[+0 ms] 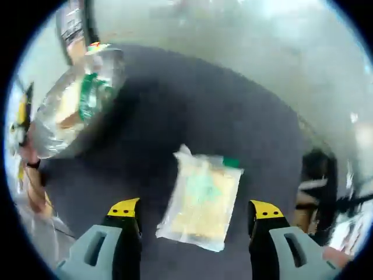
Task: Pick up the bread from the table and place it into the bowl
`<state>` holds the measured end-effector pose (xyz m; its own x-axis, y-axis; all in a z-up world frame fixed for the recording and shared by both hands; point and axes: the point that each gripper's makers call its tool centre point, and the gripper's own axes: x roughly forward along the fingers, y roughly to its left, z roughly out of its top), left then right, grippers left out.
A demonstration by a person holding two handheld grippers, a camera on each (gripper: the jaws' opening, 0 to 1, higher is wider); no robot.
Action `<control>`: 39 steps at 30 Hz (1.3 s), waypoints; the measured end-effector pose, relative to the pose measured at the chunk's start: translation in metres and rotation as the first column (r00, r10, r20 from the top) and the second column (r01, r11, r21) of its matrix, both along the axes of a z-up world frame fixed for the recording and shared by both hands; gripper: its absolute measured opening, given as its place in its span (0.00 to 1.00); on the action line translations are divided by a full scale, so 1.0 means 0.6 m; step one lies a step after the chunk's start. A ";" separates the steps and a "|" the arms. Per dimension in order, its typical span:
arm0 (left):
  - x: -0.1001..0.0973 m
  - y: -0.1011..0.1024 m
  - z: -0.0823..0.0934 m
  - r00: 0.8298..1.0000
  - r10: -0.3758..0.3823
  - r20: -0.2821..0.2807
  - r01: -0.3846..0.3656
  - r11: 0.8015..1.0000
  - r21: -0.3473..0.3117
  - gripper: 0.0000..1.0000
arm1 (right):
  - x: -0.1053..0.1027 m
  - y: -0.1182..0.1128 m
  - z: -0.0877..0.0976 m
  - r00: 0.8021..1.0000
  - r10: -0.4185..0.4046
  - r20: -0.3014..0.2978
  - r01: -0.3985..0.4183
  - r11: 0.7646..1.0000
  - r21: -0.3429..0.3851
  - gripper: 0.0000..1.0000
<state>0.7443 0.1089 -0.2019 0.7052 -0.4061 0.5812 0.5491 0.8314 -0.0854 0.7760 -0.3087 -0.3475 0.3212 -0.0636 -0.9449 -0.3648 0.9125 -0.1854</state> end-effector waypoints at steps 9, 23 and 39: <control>0.004 0.008 -0.005 1.000 0.024 -0.010 -0.024 1.000 0.013 0.36 | 0.024 0.000 -0.046 0.992 -0.104 -0.071 0.109 0.991 0.072 0.75; 0.008 0.013 -0.007 0.999 0.039 -0.018 -0.039 0.999 0.013 0.36 | 0.022 0.001 -0.079 0.981 -0.103 -0.166 0.111 0.993 0.041 0.52; 0.003 0.015 -0.005 0.999 0.037 -0.011 -0.037 0.999 0.007 0.36 | 0.008 0.001 -0.040 0.986 -0.117 -0.121 0.125 0.990 0.064 0.47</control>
